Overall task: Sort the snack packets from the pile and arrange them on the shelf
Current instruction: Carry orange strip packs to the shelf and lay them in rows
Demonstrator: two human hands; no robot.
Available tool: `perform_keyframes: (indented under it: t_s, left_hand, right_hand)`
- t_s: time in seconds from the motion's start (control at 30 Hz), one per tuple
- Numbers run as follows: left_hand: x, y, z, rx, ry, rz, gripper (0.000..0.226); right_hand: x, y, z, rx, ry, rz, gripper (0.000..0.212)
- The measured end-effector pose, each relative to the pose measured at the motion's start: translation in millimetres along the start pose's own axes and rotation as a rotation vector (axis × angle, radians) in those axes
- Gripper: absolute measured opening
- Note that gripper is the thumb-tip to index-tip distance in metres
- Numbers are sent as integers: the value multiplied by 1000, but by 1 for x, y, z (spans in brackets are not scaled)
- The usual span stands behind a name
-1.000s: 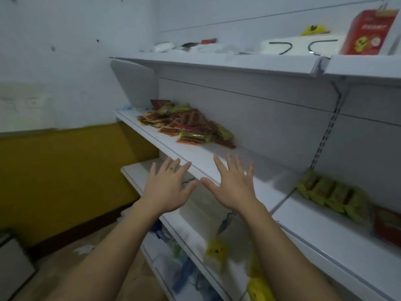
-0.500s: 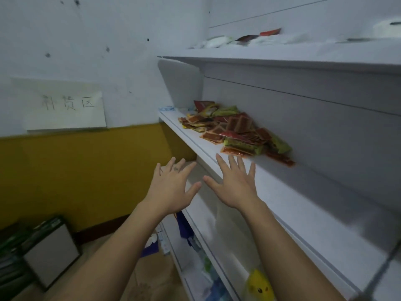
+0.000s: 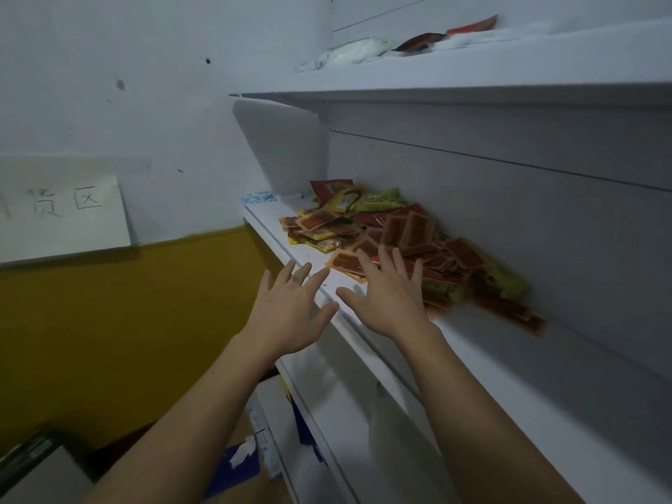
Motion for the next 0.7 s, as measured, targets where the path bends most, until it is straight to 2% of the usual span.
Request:
perform_keyframes:
  t_s: [0.27,0.5,0.7]
  left_hand:
    - [7,-70,-36,-31,59,-93,67]
    - [13,-133,-83,-43,148,-229,69]
    - [42,-196,-118,-4,215,-343,67]
  right_hand:
    - [-25,-54,-15,-9,70,-60,82]
    - [-50,-90,-41,-8,131,-197,88]
    - [-45,-135,-72,-28,232,-292,83]
Point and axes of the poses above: each hand's wrist, its own y-axis away from the middle knuckle, its own z-axis out of the back of the hand, x = y × z, the point moved 3 cm from there along -y, towards the middle knuckle, and after that the axes turned 14 degrees about -x, right-handed, at the moved point
